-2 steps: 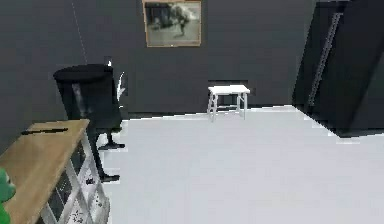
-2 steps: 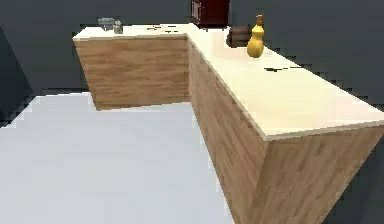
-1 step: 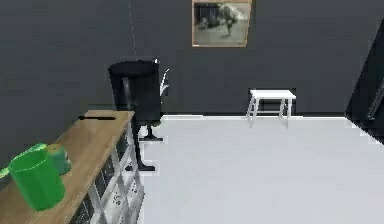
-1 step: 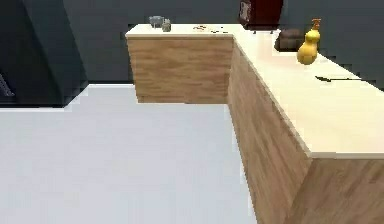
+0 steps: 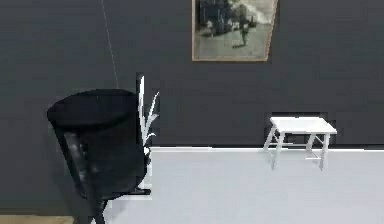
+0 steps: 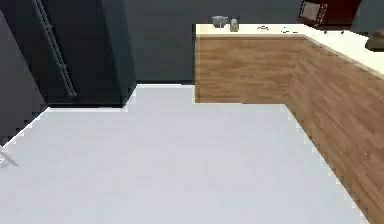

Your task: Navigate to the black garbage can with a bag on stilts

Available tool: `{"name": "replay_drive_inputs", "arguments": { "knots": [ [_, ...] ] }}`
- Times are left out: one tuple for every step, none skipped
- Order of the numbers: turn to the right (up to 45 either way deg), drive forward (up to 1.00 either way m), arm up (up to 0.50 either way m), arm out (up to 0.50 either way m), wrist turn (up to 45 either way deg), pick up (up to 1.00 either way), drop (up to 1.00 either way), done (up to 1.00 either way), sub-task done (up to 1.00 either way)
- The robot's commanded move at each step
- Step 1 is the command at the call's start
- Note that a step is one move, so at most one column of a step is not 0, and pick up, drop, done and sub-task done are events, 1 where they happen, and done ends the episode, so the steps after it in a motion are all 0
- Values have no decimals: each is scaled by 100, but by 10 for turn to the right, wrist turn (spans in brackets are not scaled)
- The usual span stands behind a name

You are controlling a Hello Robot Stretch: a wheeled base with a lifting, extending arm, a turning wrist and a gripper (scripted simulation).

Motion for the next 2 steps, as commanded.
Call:
{"name": "replay_drive_inputs", "arguments": {
  "knots": [
    [-240, 0, 0, 0, 0, 0, 0, 0, 0],
    [0, 0, 0, 0, 0, 0, 0, 100, 0]
  ]
}}
